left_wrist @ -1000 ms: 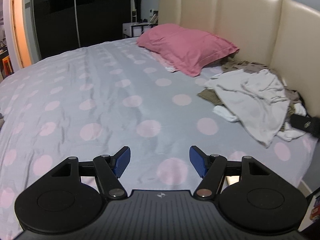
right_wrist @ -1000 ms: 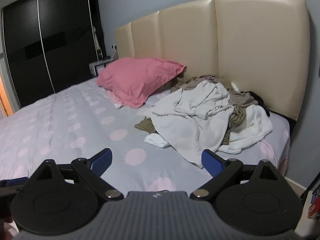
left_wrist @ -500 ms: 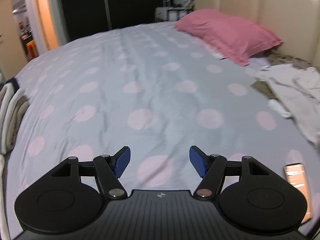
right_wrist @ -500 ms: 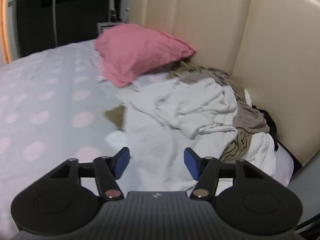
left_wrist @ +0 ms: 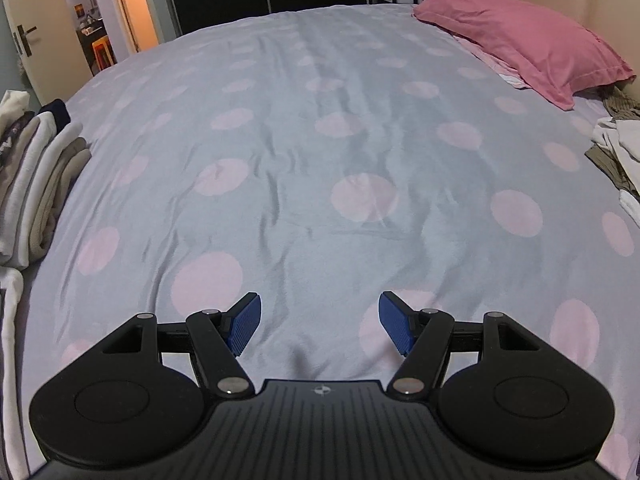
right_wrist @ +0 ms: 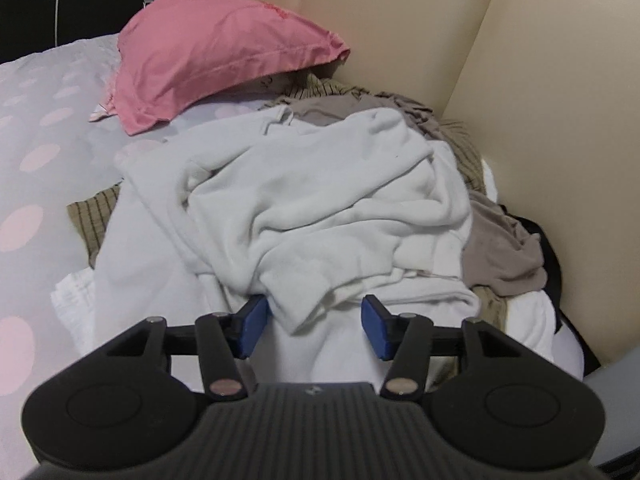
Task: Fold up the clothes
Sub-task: 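Grasp the white shirt in the clothes heap with the right gripper, then pull the white shirt onto the open bed with the right gripper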
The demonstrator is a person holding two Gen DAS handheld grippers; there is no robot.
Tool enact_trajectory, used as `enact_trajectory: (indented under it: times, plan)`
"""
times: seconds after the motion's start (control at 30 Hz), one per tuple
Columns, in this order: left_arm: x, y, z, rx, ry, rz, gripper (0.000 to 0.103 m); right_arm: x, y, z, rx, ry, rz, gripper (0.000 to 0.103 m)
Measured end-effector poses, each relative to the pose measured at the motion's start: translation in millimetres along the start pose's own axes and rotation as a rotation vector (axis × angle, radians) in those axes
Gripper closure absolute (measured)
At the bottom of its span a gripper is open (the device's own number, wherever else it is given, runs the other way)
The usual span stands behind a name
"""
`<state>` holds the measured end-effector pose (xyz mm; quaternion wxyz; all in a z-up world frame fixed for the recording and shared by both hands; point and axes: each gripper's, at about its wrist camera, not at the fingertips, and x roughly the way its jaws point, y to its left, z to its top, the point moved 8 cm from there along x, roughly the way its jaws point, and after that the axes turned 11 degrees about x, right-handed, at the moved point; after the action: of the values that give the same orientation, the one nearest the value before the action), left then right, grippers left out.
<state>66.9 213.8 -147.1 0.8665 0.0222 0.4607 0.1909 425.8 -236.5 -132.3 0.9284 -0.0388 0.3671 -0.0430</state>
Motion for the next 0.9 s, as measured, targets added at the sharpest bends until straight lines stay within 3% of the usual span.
enact_trajectory:
  times: [0.03, 0.1, 0.17, 0.27, 0.5, 0.67, 0.9]
  plan:
    - [0, -2, 0, 0.004, -0.002, -0.004, 0.039, 3, 3, 1, -0.009, -0.001, -0.007, 0.050]
    - [-3, -4, 1, 0.014, -0.007, -0.009, 0.039, 4, 10, 1, -0.025, -0.001, 0.029, 0.082]
    - [-7, -2, 0, 0.025, -0.015, -0.012, 0.039, -4, 17, 4, -0.045, -0.024, 0.024, 0.089]
    - [-16, 3, -1, 0.041, -0.027, -0.009, 0.039, -28, 27, 13, -0.102, -0.092, 0.037, 0.090]
    - [-53, 24, -5, 0.055, -0.079, -0.002, 0.039, -127, 70, 37, -0.166, -0.168, 0.220, 0.091]
    - [-91, 45, -10, 0.073, -0.136, 0.005, 0.039, -232, 137, 32, -0.277, -0.195, 0.423, 0.091]
    - [-134, 89, -32, 0.044, -0.183, 0.034, 0.039, -392, 240, -6, -0.441, -0.197, 0.761, 0.093]
